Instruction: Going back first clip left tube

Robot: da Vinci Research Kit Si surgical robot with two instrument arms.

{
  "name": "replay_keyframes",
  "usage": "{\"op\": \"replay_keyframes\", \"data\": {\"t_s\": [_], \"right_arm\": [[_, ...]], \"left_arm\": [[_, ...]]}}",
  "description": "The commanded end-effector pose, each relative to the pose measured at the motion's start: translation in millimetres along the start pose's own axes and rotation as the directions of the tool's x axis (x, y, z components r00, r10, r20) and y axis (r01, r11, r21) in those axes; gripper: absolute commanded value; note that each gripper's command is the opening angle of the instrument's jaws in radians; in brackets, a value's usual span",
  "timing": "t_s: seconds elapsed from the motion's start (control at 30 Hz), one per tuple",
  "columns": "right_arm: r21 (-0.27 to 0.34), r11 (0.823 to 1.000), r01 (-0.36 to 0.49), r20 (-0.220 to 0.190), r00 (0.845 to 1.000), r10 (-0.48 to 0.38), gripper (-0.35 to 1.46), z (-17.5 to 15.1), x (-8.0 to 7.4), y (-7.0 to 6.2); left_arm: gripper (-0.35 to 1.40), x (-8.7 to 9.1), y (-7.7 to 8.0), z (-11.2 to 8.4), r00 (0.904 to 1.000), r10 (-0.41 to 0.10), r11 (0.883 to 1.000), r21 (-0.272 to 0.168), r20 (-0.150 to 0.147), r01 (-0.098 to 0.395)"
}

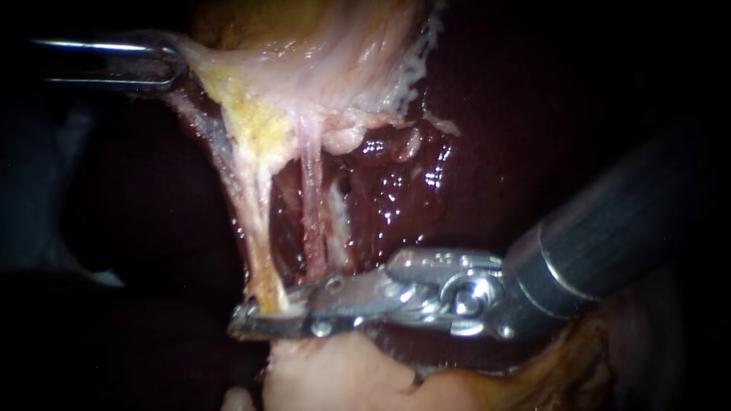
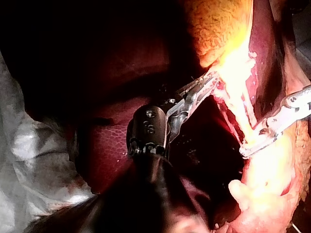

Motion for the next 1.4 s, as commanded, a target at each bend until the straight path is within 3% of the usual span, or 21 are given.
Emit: {"op": "replay_keyframes", "data": {"t_s": [0.03,0.33,0.47,0.53,0.8,0.93,1.07,1.17,1.3,1.4], "right_arm": [[-0.001,1.000,0.000,-0.001,1.000,0.000,-0.35,0.0,0.0,0.0],[0.000,1.000,0.000,-0.003,1.000,0.000,-0.33,-0.1,-0.1,0.1],[0.018,1.000,0.005,-0.059,0.998,-0.004,0.42,0.1,-0.2,0.4],[0.018,1.000,0.006,-0.068,0.998,-0.005,0.45,0.0,-0.4,0.7],[-0.131,0.984,0.117,-0.099,0.986,-0.131,0.50,-1.1,-0.6,3.5],[-0.151,0.974,0.168,-0.087,0.979,-0.182,0.50,-2.1,-0.9,4.0],[-0.161,0.956,0.247,-0.073,0.963,-0.261,0.50,-3.7,-1.3,3.6],[-0.186,0.927,0.326,-0.056,0.938,-0.342,0.50,-5.7,-1.6,3.0],[-0.211,0.888,0.408,-0.033,0.905,-0.424,0.50,-10.2,-2.0,2.2],[-0.225,0.874,0.431,-0.023,0.894,-0.447,0.50,-13.2,-2.4,1.7]], "left_arm": [[-0.35,0.0,0.0,0.0,1.0000,0.000,1.000,0.001,0.000,0.000],[-0.35,0.0,0.1,0.0,1.0000,0.000,1.000,0.001,-0.001,0.000],[-0.35,0.0,0.1,-0.1,1.0000,0.000,1.000,0.002,-0.001,0.000],[-0.35,0.0,0.2,-0.1,1.0000,0.000,1.000,0.002,-0.001,0.000],[-0.35,-0.1,0.4,-0.1,1.0000,0.000,1.000,0.003,-0.001,0.000],[-0.35,-0.1,0.4,-0.2,1.0000,0.000,1.000,0.003,-0.001,0.000],[-0.35,-0.1,0.4,-0.2,1.0000,0.000,1.000,0.003,-0.001,0.000],[-0.35,-0.1,0.5,-0.2,1.0000,0.000,1.000,0.003,-0.001,0.000],[-0.35,-0.1,0.6,-0.3,1.0000,-0.001,1.000,0.004,-0.001,0.001],[-0.35,-0.1,0.6,-0.3,1.0000,-0.001,1.000,0.003,-0.001,0.001]]}}
